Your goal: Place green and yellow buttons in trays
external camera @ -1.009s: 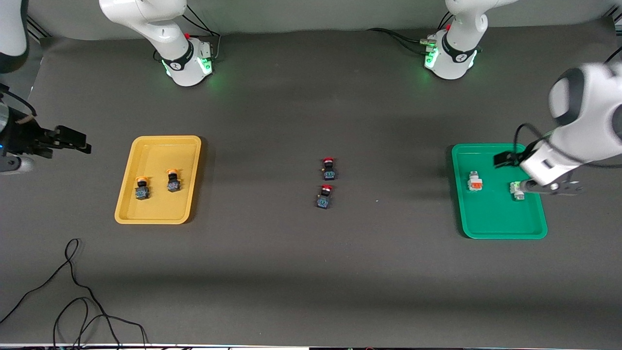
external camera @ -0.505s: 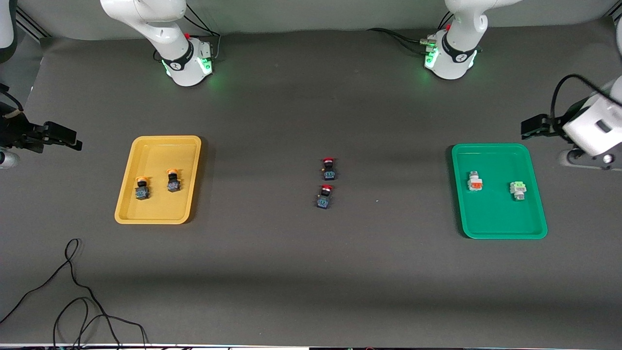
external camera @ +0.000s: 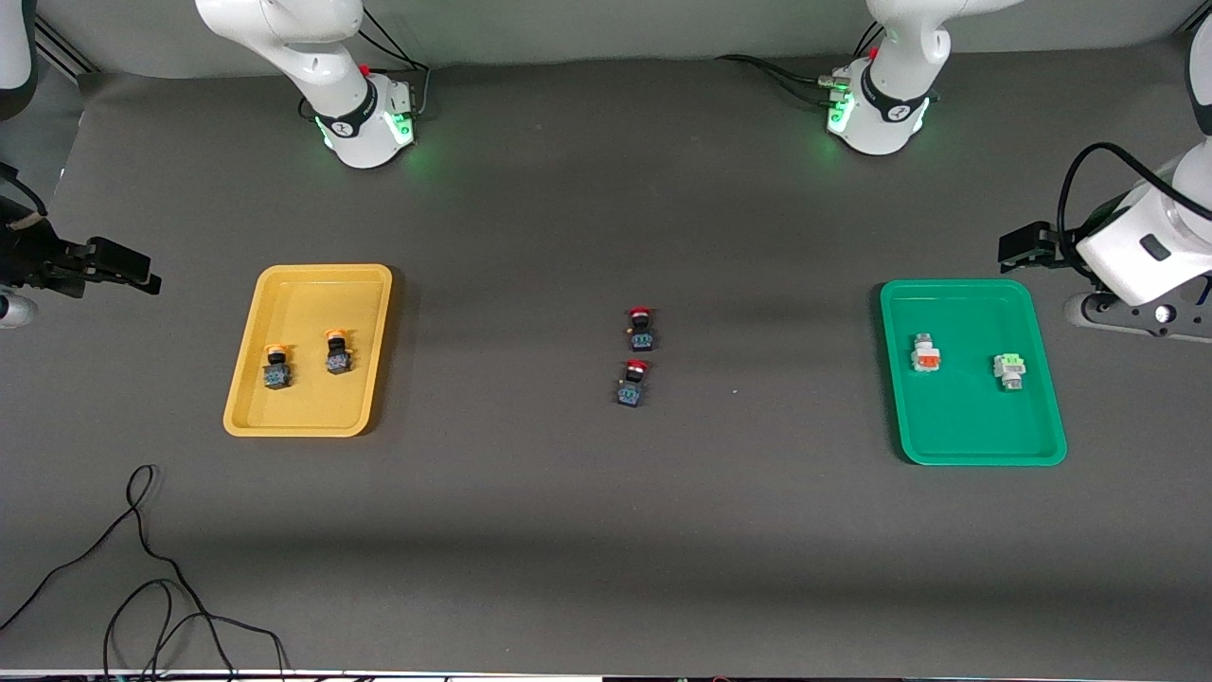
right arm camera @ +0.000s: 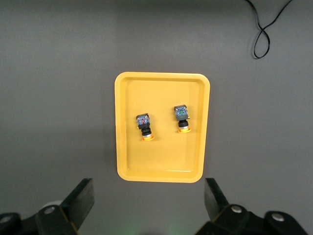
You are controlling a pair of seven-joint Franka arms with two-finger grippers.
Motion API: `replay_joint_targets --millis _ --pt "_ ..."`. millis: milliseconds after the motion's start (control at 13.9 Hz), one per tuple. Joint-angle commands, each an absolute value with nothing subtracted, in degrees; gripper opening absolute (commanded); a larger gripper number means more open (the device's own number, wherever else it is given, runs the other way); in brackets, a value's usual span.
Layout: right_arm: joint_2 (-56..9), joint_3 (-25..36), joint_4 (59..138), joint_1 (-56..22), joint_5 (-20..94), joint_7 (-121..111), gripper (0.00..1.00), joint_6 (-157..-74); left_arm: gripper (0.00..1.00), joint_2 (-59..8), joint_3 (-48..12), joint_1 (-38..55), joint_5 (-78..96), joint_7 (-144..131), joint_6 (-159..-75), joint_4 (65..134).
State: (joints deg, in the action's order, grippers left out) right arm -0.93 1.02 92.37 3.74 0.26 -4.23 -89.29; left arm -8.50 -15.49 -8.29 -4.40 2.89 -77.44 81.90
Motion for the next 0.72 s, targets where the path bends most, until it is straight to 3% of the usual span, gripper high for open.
replay_joint_targets --millis 0,144,432,649 --pt "-0.8 0.4 91.6 4.0 -0.9 -2.9 1.0 -89.3 1.0 -8.5 -9.4 -1.0 -4.9 2.6 -75.1 80.2" --pt "-0.8 0.4 91.3 4.0 -0.9 -2.8 1.0 -89.3 1.0 -8.2 -0.8 6.8 -4.6 3.4 -75.8 80.3" --pt "-0.8 0.4 91.3 4.1 -0.8 -2.2 1.0 -89.3 1.0 0.7 -0.8 6.9 -4.5 3.7 -89.3 94.2" --pt "-0.8 0.4 91.4 4.1 -0.8 -2.2 1.0 -89.3 1.0 0.3 -1.0 6.9 -4.7 4.5 -89.5 94.0"
